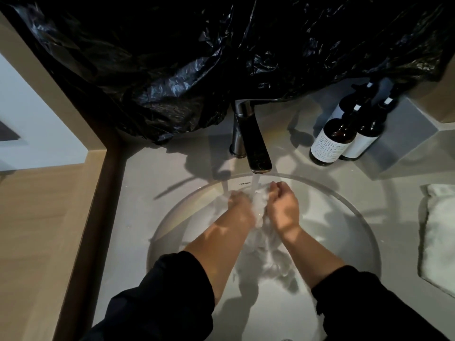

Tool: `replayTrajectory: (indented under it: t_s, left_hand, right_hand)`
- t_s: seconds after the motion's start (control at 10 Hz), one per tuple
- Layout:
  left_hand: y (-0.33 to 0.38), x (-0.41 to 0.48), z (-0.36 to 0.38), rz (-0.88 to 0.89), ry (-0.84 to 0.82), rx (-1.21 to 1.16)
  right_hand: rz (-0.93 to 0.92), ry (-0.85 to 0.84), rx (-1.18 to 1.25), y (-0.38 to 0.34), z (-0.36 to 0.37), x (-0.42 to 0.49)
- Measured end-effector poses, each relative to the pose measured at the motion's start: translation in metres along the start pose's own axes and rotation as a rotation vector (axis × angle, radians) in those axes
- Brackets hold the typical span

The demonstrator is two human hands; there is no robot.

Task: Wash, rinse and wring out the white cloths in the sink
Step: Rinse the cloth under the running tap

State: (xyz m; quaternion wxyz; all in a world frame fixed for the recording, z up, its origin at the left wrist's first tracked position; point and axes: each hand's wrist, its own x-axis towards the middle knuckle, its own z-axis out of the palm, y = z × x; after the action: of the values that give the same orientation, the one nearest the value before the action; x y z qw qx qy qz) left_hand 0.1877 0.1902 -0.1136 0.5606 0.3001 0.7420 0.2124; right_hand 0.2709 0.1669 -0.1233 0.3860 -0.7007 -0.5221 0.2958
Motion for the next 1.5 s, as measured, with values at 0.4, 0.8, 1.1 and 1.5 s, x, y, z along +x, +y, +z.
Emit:
replayTrajectory:
  t_s: [0.4, 0.8, 1.1, 1.5]
  left_hand:
    - [-0.04, 0.006, -0.02, -0.047, -0.153, -0.557]
    - [-0.05, -0.032, -0.069, 0.44, -0.459, 0.055]
    - [-0.066, -0.024, -0.055, 0.388, -0.368, -0.371]
    - [-0.051, -0.021, -0.049, 0.25, -0.48, -0.909]
  right_hand:
    - [-0.124, -0.18, 0.082, -0.014, 0.006, -0.025]
    - [0.381, -0.626, 0.344, -0.041, 0.002, 0.002]
    - [0.534, -0.347, 0.674, -0.01, -0.017, 0.0]
    - [0.108, -0.778, -0.039, 0.045, 0.008, -0.023]
